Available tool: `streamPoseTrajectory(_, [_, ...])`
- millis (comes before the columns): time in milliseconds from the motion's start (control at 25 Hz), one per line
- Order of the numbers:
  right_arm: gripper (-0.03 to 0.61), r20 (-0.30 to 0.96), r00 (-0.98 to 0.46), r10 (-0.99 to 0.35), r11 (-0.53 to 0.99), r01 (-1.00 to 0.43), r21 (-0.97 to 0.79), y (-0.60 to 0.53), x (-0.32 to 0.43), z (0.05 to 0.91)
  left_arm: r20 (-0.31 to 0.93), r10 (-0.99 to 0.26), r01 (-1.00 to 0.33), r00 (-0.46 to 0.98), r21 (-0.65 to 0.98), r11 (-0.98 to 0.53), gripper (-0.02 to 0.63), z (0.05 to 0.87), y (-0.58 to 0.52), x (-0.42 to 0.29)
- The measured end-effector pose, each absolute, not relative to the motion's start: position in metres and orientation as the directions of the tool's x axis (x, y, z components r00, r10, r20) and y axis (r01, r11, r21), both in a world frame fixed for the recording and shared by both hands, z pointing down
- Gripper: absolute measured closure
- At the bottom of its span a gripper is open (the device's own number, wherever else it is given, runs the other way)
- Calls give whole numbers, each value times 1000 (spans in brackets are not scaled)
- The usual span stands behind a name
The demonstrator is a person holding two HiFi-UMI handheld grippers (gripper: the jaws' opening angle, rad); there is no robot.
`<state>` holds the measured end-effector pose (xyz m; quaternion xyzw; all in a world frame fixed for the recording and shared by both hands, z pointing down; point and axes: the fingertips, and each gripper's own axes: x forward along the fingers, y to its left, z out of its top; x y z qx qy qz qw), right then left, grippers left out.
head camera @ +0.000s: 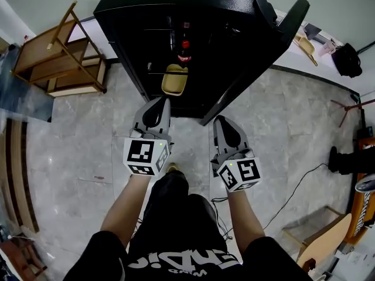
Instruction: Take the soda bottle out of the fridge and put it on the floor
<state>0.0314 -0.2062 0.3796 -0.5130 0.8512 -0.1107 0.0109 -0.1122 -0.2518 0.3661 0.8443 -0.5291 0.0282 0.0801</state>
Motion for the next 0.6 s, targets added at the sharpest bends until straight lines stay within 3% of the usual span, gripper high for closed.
streamPoseTrajectory(120, [555, 100, -476, -874, 451, -870, -199, -202, 32, 386, 140, -892, -902, 429, 110, -417, 588, 377, -255, -116])
streamPoseTrajectory(440, [555, 115, -469, -876, 439, -872, -215, -199, 32, 396, 123, -895, -897, 429, 177, -405, 214, 397, -289, -118])
streamPoseTrajectory(600, [555, 123, -464, -877, 430, -874, -228, -201, 35, 405, 125, -887, -887, 445, 200, -417, 195, 412, -307, -107])
